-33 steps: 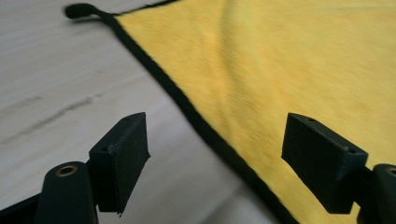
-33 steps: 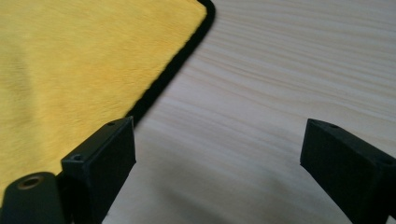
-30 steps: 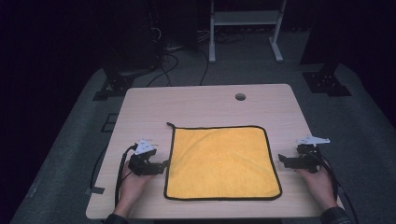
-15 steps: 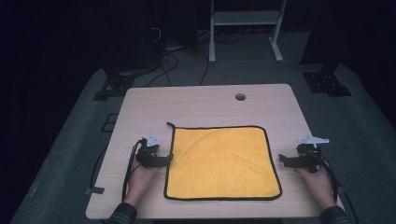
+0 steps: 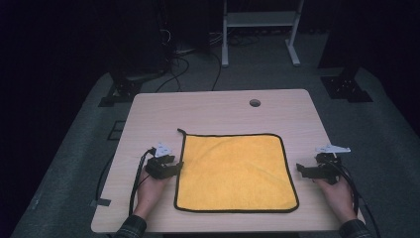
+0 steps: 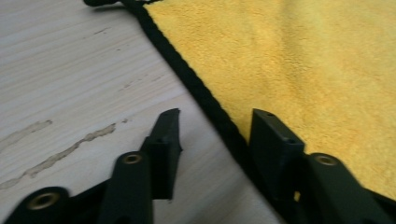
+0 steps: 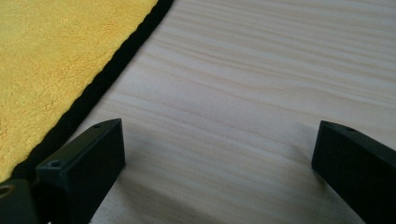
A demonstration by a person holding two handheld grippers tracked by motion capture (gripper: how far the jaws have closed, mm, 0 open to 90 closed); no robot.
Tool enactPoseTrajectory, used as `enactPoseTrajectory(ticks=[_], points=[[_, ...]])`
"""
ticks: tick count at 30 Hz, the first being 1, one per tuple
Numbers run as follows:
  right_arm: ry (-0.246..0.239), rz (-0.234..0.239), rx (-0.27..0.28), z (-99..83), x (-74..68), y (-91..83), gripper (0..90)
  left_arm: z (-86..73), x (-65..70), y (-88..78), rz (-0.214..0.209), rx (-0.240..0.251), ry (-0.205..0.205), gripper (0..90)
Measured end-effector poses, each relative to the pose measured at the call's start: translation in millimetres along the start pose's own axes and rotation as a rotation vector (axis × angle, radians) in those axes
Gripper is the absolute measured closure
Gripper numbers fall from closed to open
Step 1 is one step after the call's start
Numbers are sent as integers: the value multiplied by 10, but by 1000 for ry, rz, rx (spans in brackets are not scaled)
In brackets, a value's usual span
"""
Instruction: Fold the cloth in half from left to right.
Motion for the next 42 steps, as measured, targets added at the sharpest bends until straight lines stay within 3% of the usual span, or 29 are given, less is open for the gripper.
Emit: enactPoseTrajectory(ticks=[4, 6, 12, 16, 19, 24, 38, 42], points=[[0, 0, 0, -1, -1, -2, 18, -1, 33, 6, -22, 11, 5, 664], [0, 0, 0, -1, -1, -2, 18, -6, 67, 8, -41, 20, -6, 770], [-6, 5, 1, -4, -8, -6, 18, -7, 82, 11, -59, 23, -29, 855], [-8, 6, 2, -5, -9, -6, 18, -3, 82, 11, -63, 21, -27, 865], [-10, 6, 3, -7, -12, -8, 18, -8, 38, -4, -119, 48, -71, 865], [-11, 6, 3, -7, -11, -8, 18, 41, 52, -65, -146, 80, -62, 865], [-11, 9, 2, -8, -17, -9, 18, 271, 213, -166, -273, 185, -82, 864], [-10, 10, 2, -8, -18, -10, 18, 401, 281, -155, -308, 216, -79, 864]])
Point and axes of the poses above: each handheld gripper's, and its own axes: y roughly forward along the jaws, z roughly out of its top, x roughly to its right, the point moved 6 cm from there along y, roughly forward along the jaws, and after that the axes turned 7 degrees about -z, right-handed, at the moved point
